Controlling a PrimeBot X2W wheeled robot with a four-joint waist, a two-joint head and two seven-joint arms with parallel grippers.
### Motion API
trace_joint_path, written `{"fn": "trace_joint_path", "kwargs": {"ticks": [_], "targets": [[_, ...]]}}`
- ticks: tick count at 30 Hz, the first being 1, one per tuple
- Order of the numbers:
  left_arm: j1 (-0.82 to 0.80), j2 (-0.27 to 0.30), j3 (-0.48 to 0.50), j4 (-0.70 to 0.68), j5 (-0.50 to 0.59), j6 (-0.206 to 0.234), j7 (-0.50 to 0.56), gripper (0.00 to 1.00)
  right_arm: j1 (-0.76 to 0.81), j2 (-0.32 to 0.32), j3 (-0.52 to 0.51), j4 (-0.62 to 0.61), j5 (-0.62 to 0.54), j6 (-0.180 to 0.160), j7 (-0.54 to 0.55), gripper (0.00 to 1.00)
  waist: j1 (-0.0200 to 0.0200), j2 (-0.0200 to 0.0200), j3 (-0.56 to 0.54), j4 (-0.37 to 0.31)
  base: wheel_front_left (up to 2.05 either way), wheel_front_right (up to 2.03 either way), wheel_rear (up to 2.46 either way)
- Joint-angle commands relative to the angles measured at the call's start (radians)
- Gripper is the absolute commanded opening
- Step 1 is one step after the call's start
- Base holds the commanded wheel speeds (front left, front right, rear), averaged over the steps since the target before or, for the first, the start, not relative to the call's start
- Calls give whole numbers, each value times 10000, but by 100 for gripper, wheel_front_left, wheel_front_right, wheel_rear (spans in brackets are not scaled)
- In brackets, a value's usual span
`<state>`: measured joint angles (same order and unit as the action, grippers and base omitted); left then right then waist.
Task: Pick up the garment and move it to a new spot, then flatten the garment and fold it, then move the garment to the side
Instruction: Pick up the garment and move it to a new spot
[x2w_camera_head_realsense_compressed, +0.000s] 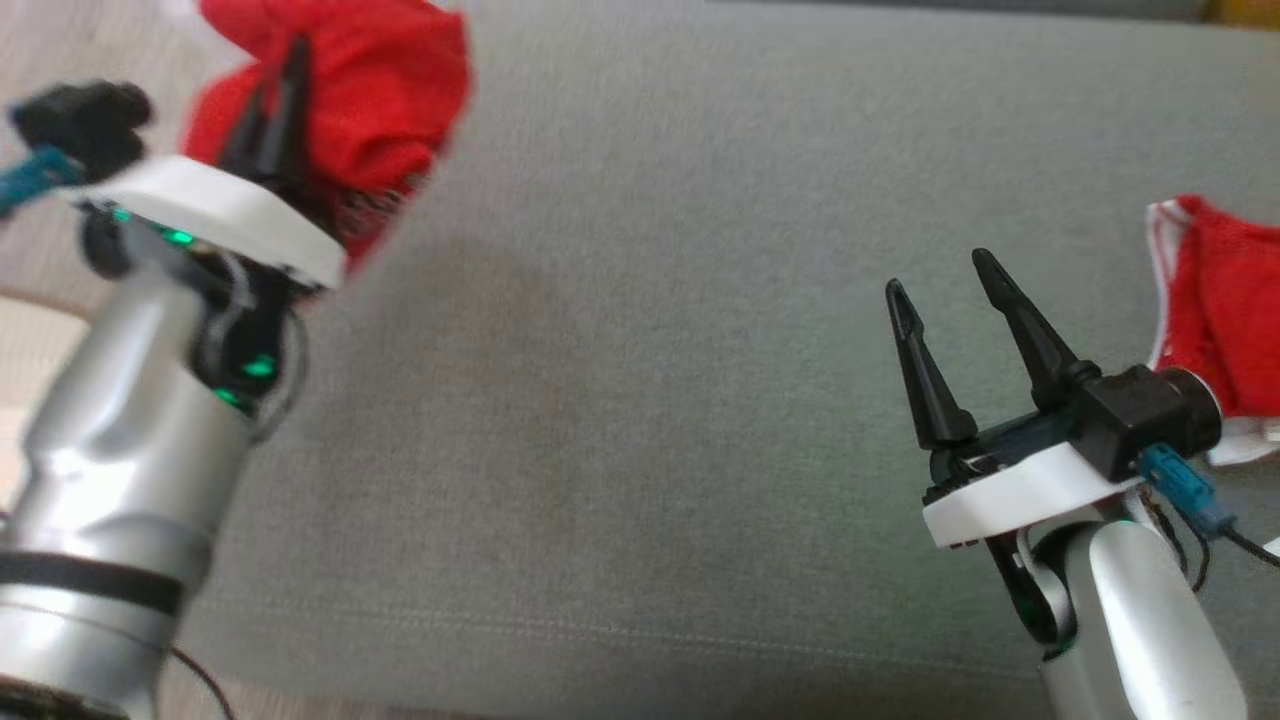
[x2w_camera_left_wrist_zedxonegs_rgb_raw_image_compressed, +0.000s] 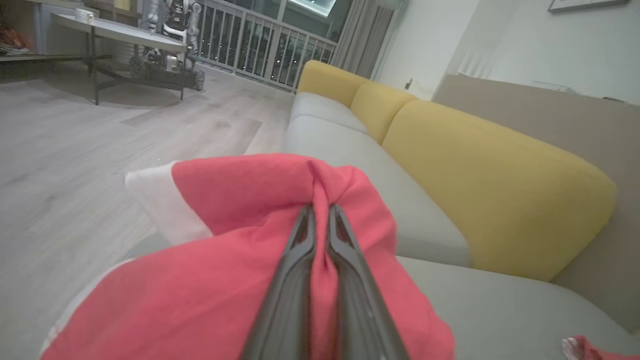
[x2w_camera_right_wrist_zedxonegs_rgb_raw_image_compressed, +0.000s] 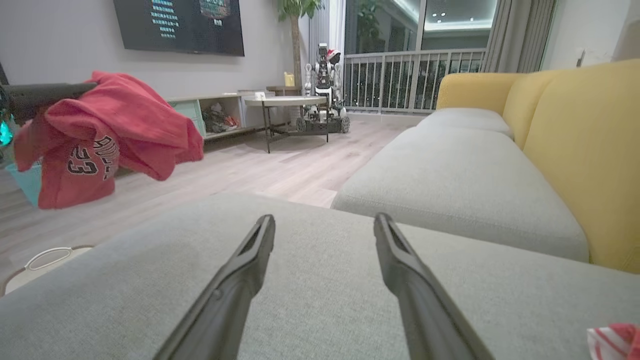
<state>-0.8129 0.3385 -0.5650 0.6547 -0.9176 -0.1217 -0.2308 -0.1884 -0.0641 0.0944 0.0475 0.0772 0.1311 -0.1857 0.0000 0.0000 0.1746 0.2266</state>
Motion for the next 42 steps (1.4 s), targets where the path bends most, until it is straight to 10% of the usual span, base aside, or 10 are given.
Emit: {"fn": "trace_joint_path", "kwargs": {"ticks": [1, 11, 19, 21, 29, 42], "targets": [[-340, 253, 325, -471, 46, 59, -104, 0, -136, 122, 175, -314, 78, -4, -94, 100, 0, 0, -318, -190, 0, 0, 0], [619, -1357, -721, -2585, 688, 1201, -184, 0, -174, 137, 94, -352, 511, -4, -284, 100, 0, 0, -306, -1305, 0, 0, 0], [654, -2462, -1487, -1483, 1331, 1711, -254, 0, -469, 138, 278, -391, 679, -4, -370, 100, 0, 0, 249, -2554, 0, 0, 0], [568, -2556, -1650, -883, 1569, 1805, -270, 100, -515, 138, 316, -362, 715, -4, -403, 100, 0, 0, 350, -2770, 0, 0, 0], [490, -2582, -453, -947, 2404, 1693, -306, 100, -419, 138, 206, -210, 767, -4, -576, 100, 0, 0, 224, -2460, 0, 0, 0], [4384, -1122, 1332, -3694, 4704, 1770, -309, 100, 426, 139, 185, 329, 606, -4, -521, 100, 0, 0, -1136, -650, 0, 0, 0]]}}
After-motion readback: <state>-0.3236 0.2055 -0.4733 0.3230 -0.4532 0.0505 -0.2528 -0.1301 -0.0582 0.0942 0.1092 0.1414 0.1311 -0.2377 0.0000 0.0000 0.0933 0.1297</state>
